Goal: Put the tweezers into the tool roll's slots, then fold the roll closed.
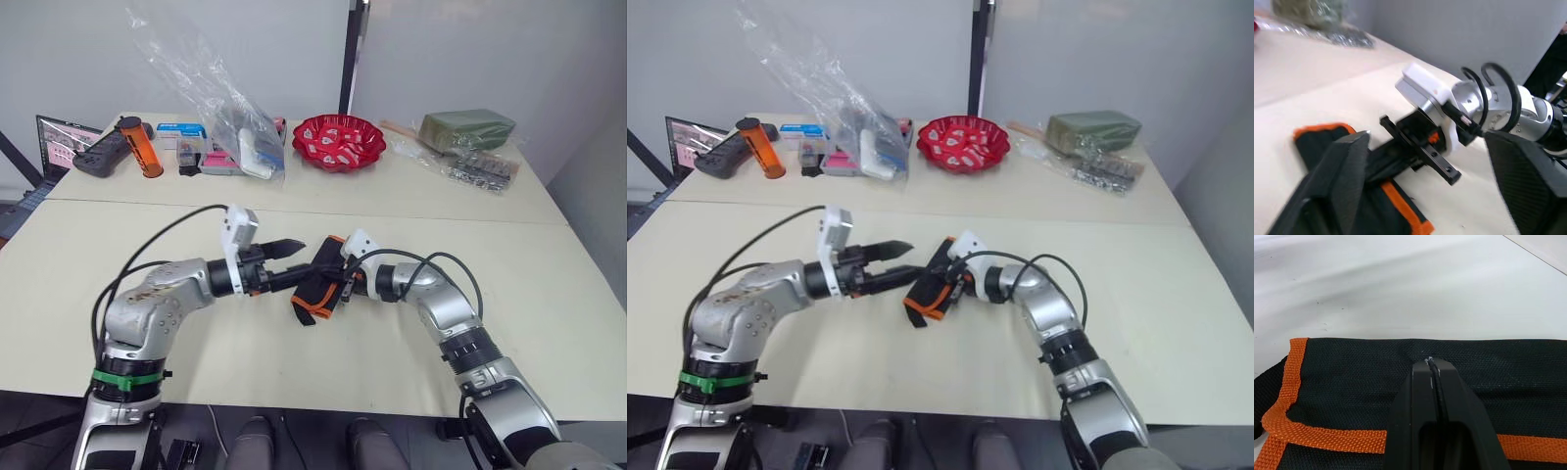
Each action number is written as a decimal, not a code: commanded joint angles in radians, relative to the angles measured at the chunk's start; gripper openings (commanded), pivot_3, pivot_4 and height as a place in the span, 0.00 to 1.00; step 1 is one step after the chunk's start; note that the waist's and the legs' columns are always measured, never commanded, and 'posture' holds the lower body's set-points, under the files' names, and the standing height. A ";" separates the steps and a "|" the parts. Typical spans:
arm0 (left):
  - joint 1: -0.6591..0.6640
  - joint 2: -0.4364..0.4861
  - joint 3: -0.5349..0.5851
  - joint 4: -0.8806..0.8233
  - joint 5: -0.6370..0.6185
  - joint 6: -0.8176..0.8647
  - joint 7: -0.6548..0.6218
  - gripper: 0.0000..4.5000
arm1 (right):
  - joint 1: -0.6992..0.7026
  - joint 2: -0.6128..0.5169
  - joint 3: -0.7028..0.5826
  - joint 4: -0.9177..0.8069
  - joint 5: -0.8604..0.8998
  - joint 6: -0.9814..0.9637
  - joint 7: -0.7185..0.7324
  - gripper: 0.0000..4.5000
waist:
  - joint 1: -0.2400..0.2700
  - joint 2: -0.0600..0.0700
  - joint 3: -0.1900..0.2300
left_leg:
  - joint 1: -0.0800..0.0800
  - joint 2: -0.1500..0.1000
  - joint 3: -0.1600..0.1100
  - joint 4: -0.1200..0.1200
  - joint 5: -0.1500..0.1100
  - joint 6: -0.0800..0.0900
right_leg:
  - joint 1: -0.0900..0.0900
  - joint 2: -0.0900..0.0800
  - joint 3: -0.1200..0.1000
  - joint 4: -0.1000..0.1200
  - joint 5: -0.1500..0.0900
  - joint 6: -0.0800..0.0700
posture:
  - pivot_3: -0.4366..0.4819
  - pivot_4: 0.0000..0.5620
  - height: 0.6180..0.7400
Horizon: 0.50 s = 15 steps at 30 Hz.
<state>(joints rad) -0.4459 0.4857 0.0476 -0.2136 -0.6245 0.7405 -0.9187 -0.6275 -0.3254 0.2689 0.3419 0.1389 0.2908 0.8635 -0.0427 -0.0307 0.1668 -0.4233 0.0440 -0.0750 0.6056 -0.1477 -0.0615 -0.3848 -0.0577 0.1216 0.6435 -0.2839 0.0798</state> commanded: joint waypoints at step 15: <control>-0.035 -0.132 -0.302 0.489 0.385 -0.536 -0.104 0.01 | 0.050 -0.002 -0.026 0.073 -0.017 -0.013 -0.013 0.00 | 0.000 0.000 0.000 | -0.001 0.000 0.000 0.000 0.000 0.000 | -0.001 0.000 0.000 0.001 0.000 0.000 | 0.48 0.27 1.00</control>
<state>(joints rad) -0.4693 0.3607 -0.2403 0.2488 -0.2737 0.2372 -1.0357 -0.6149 -0.3141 0.2491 0.3569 0.1415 0.2547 0.8700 -0.0423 -0.0306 0.1667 -0.4243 0.0439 -0.0748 0.6056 -0.1476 -0.0613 -0.3860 -0.0576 0.1217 0.6441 -0.2835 0.0796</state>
